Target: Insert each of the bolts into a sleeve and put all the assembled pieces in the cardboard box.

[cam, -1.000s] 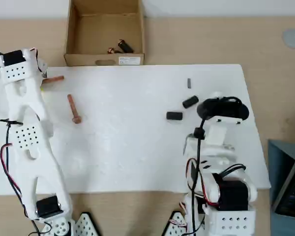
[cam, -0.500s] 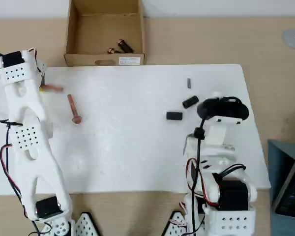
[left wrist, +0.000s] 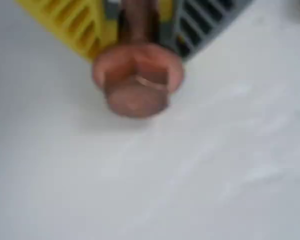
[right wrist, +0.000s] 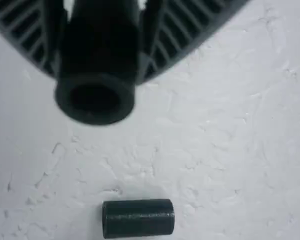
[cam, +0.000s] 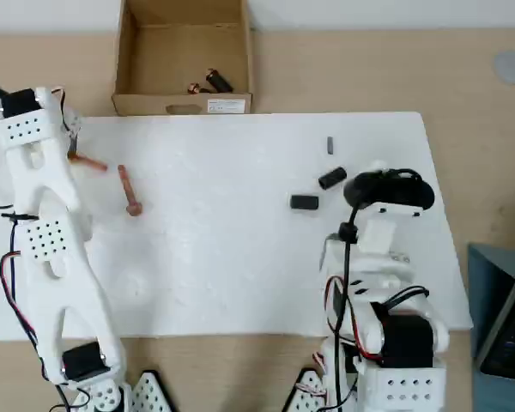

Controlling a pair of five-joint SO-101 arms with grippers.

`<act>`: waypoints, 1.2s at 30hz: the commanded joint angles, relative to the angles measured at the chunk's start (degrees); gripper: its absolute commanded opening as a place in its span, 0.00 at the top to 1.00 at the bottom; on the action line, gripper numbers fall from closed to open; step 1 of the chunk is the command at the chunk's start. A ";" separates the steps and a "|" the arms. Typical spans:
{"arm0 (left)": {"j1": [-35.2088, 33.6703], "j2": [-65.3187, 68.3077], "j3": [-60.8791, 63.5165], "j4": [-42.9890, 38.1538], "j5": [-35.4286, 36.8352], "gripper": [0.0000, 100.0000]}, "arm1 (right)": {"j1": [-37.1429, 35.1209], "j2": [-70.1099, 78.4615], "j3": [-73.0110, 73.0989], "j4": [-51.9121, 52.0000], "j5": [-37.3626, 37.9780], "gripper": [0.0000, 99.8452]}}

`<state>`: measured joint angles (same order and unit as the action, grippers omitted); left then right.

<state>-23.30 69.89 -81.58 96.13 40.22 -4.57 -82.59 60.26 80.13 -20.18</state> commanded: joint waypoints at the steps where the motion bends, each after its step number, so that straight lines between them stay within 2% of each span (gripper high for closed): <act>1: -0.88 -4.09 -7.30 3.96 -5.63 1.00 | 0.22 -0.31 -3.74 -0.44 1.85 0.99; 6: 0.70 -8.92 -14.33 4.31 -15.21 1.00 | -2.68 -0.31 -4.88 -0.44 3.25 0.99; 13: 5.19 -21.85 -13.71 4.40 -26.02 1.00 | -4.62 -0.31 -4.97 -0.44 3.25 0.99; 26: 17.23 -44.88 -13.45 4.48 -40.09 1.00 | -4.62 -0.31 -6.55 0.09 4.13 0.99; 31: 21.80 -53.41 -6.68 4.48 -43.43 1.00 | -4.62 -0.31 -6.73 0.09 6.33 0.99; 36: 27.16 -66.15 8.26 4.48 -43.16 1.00 | -4.62 -0.31 -6.81 0.44 6.51 0.99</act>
<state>0.53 12.57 -80.70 100.26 -2.59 -8.44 -82.59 57.19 80.13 -14.02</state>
